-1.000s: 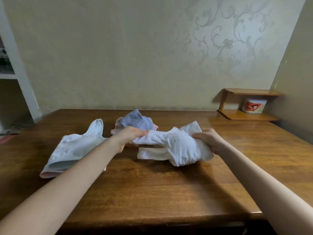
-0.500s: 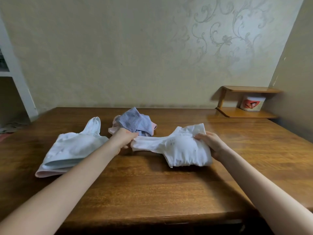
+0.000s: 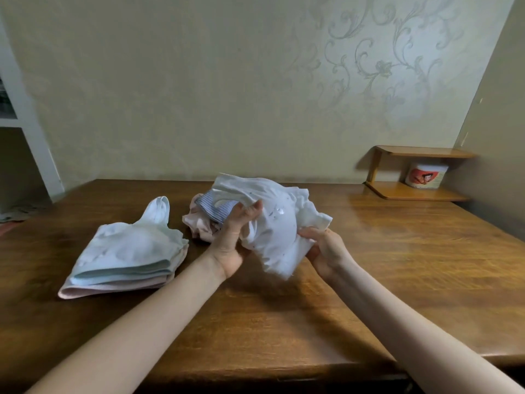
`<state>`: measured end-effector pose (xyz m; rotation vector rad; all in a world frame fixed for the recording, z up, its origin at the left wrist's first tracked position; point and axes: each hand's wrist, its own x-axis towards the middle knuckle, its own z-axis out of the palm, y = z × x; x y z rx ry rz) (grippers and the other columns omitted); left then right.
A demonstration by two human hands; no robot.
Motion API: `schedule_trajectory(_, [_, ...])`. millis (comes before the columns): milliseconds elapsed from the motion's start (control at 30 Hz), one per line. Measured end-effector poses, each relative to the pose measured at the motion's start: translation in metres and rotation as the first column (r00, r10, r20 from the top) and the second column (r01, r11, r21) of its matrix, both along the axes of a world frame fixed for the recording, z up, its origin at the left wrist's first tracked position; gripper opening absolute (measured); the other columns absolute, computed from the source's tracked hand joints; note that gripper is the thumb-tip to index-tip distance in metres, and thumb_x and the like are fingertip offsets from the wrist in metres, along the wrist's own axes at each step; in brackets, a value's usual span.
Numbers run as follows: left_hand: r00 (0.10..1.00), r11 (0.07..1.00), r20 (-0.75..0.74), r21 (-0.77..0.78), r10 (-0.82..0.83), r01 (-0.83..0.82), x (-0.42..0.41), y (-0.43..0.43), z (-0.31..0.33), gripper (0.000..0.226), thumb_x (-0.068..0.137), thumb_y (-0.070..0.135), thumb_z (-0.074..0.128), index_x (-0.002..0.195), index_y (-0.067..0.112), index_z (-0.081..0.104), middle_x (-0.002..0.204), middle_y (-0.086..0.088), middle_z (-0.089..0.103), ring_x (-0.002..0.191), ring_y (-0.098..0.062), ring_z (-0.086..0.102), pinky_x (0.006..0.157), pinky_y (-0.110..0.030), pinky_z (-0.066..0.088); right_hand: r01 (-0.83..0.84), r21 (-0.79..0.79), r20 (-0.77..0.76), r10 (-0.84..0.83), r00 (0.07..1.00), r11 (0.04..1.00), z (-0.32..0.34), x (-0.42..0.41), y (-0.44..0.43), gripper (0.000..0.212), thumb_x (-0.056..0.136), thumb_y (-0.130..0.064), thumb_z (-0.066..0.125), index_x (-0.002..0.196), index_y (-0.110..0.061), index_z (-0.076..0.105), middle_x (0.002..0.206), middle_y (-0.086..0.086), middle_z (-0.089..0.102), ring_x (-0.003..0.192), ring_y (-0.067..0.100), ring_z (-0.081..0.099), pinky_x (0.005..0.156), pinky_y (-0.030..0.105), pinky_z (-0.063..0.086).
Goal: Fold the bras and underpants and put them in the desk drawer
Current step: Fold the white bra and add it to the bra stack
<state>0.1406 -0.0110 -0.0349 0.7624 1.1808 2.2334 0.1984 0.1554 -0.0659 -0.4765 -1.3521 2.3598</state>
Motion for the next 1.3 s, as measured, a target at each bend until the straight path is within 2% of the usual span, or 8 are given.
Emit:
schedule_trajectory(200, [1.0,0.995,0.026,0.101,0.014,-0.016,0.017,0.005,-0.011,0.034,0.065,0.033,0.076,0.098,0.029,0.073,0.106,0.003,0.072,0.1,-0.013,0.067,0.077,-0.028,0.056,0.129,-0.235,-0.014,-0.136,0.991,0.963,0.002,-0.006,-0.016,0.035,0.083,0.009,0.058,0.117,0.003,0.056,0.098,0.014,0.066,0.082,0.025,0.065,0.064,0.032,0.057])
schedule_trajectory(367, [0.945,0.934,-0.024,-0.146,0.327,-0.326,0.001,0.009,-0.003,0.017,0.08,0.025,0.07,0.096,0.022,0.066,0.102,-0.001,0.071,0.104,-0.023,0.064,0.083,-0.033,0.054,-0.114,0.002,0.087,0.114,0.99,0.993,0.007,-0.005,-0.026,0.029,0.08,0.006,0.059,0.106,-0.006,0.06,0.096,0.013,0.066,0.084,0.026,0.065,0.075,0.038,0.056])
schedule_trajectory(600, [0.988,0.993,0.104,-0.051,0.115,-0.11,-0.031,-0.01,0.013,0.023,0.088,0.021,0.059,0.109,0.015,0.065,0.108,-0.006,0.069,0.104,-0.02,0.064,0.086,-0.038,0.054,-0.346,-0.019,0.042,0.346,0.937,0.938,0.022,-0.003,0.01,0.059,0.063,-0.008,0.078,0.117,-0.002,0.056,0.099,0.012,0.066,0.094,0.027,0.065,0.084,0.043,0.057])
schedule_trajectory(700, [0.99,0.996,0.117,-0.04,0.083,-0.079,-0.032,-0.013,0.009,0.023,0.092,0.026,0.053,0.107,0.012,0.064,0.097,-0.006,0.072,0.089,-0.016,0.07,0.067,-0.03,0.058,-0.527,0.018,0.04,0.526,0.85,0.85,0.022,-0.002,0.012,0.076,0.041,-0.008,0.092,0.109,0.003,0.059,0.099,0.016,0.066,0.092,0.029,0.067,0.077,0.041,0.059])
schedule_trajectory(800, [0.994,0.986,0.079,-0.155,0.076,-0.063,-0.034,-0.015,0.006,0.019,0.093,0.023,0.053,0.091,0.021,0.072,0.088,-0.001,0.074,0.077,-0.012,0.071,0.062,-0.026,0.058,-0.648,0.407,0.167,0.645,0.746,0.644,0.025,0.0,0.016,0.093,0.05,-0.031,0.091,0.129,-0.005,0.05,0.129,0.018,0.057,0.117,0.032,0.057,0.097,0.044,0.049])
schedule_trajectory(900, [0.993,0.958,-0.05,-0.263,0.108,-0.118,-0.044,-0.02,0.008,0.02,0.093,0.018,0.054,0.086,0.029,0.07,0.087,0.004,0.073,0.083,-0.01,0.069,0.071,-0.025,0.057,-0.718,0.449,0.143,0.751,0.645,0.531,0.032,0.001,0.023,0.101,0.059,-0.054,0.081,0.141,-0.014,0.039,0.143,0.017,0.046,0.129,0.034,0.047,0.105,0.045,0.042])
schedule_trajectory(1133, [0.987,0.873,-0.161,-0.481,0.01,-0.087,-0.044,-0.028,0.012,0.071,0.057,0.055,0.076,0.115,0.016,0.064,0.109,-0.004,0.071,0.104,-0.017,0.066,0.089,-0.03,0.051,-0.451,0.343,0.078,0.454,0.888,0.824,0.035,-0.015,0.007,0.061,0.07,-0.011,0.072,0.125,0.008,0.051,0.112,0.017,0.064,0.091,0.025,0.066,0.079,0.033,0.055])
schedule_trajectory(1300, [0.979,0.821,-0.2,-0.555,0.026,-0.135,-0.04,-0.036,0.024,0.03,0.087,0.029,0.06,0.113,0.014,0.065,0.106,-0.005,0.072,0.1,-0.019,0.067,0.079,-0.025,0.055,-0.539,0.17,0.006,0.546,0.838,0.825,0.05,-0.028,-0.01,0.043,0.085,-0.027,0.061,0.121,-0.004,0.06,0.111,0.012,0.067,0.098,0.024,0.066,0.09,0.034,0.049])
